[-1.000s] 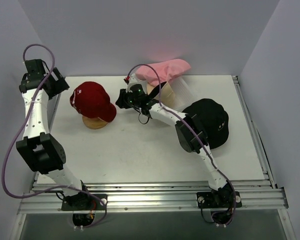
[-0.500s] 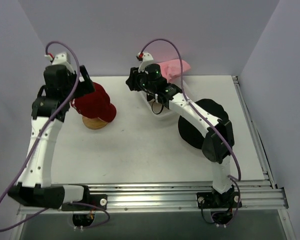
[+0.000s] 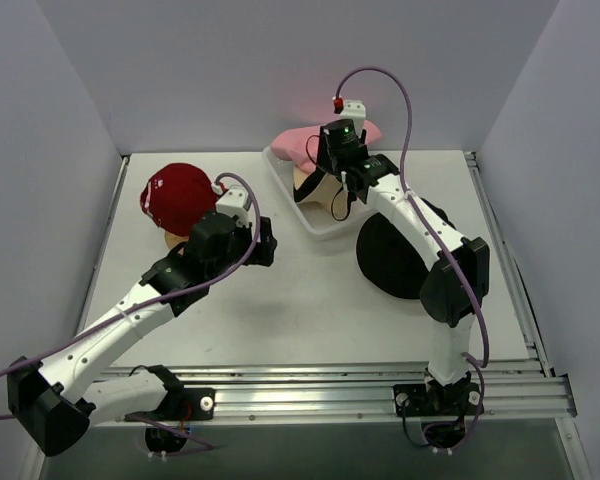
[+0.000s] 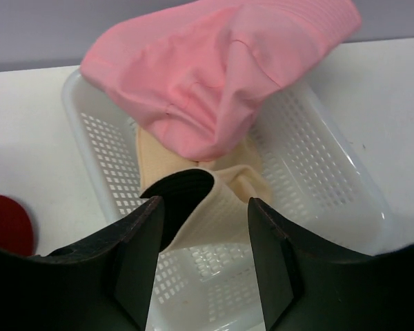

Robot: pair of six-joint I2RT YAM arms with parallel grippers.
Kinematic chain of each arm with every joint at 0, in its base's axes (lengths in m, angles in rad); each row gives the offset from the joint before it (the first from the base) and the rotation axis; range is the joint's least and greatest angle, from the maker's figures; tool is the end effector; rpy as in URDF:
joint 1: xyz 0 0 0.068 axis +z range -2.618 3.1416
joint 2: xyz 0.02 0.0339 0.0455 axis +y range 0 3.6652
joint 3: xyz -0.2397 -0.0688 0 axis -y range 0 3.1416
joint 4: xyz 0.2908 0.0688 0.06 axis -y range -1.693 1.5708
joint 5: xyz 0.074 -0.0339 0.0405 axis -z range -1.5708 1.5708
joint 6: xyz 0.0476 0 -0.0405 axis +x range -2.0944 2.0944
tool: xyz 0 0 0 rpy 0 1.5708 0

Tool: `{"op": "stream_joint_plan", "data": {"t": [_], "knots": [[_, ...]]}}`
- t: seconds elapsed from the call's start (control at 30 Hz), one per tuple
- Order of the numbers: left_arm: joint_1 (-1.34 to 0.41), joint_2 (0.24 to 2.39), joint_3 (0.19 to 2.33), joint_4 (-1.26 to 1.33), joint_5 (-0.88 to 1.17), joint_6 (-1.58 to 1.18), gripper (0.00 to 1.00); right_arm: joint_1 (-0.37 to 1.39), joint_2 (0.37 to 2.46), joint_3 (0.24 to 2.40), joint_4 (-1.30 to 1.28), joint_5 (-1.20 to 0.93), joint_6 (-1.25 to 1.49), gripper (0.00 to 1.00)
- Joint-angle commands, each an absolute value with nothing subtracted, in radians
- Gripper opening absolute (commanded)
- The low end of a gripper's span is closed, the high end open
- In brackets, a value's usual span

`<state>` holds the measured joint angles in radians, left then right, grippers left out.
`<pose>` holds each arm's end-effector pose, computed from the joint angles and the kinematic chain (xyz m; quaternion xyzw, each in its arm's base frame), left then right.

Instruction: Stack the hats

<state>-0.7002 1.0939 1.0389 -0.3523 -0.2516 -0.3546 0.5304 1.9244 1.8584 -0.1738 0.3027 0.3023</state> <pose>0.2477 -0.1932 0.3228 0.0746 0.8284 -0.1838 0.5238 0.4498 0.2473 0.3507 0.0040 0.7832 0.1384 0.6062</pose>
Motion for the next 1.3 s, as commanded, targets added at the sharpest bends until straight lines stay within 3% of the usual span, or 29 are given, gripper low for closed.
{"op": "stream_joint_plan", "data": {"t": [0.0, 0.2, 0.57, 0.7, 1.27], "knots": [[-0.745, 1.112, 1.006, -0.143, -0.290, -0.315, 0.94, 0.535, 1.881, 1.865, -0.248, 0.459, 0.386, 0.48], [-0.863, 1.172, 0.947, -0.061, -0.360, -0.250, 0.94, 0.520, 1.921, 1.954, -0.239, 0.428, 0.361, 0.47], [-0.893, 1.040, 0.776, 0.084, -0.451, -0.215, 0.94, 0.450, 2.049, 2.121, -0.204, 0.459, 0.319, 0.50], [-0.893, 1.054, 0.792, 0.069, -0.460, -0.216, 0.94, 0.436, 2.161, 2.243, -0.264, 0.449, 0.334, 0.52], [-0.893, 1.075, 0.804, 0.058, -0.454, -0.222, 0.94, 0.385, 2.332, 2.298, -0.101, 0.333, 0.199, 0.60]]}}
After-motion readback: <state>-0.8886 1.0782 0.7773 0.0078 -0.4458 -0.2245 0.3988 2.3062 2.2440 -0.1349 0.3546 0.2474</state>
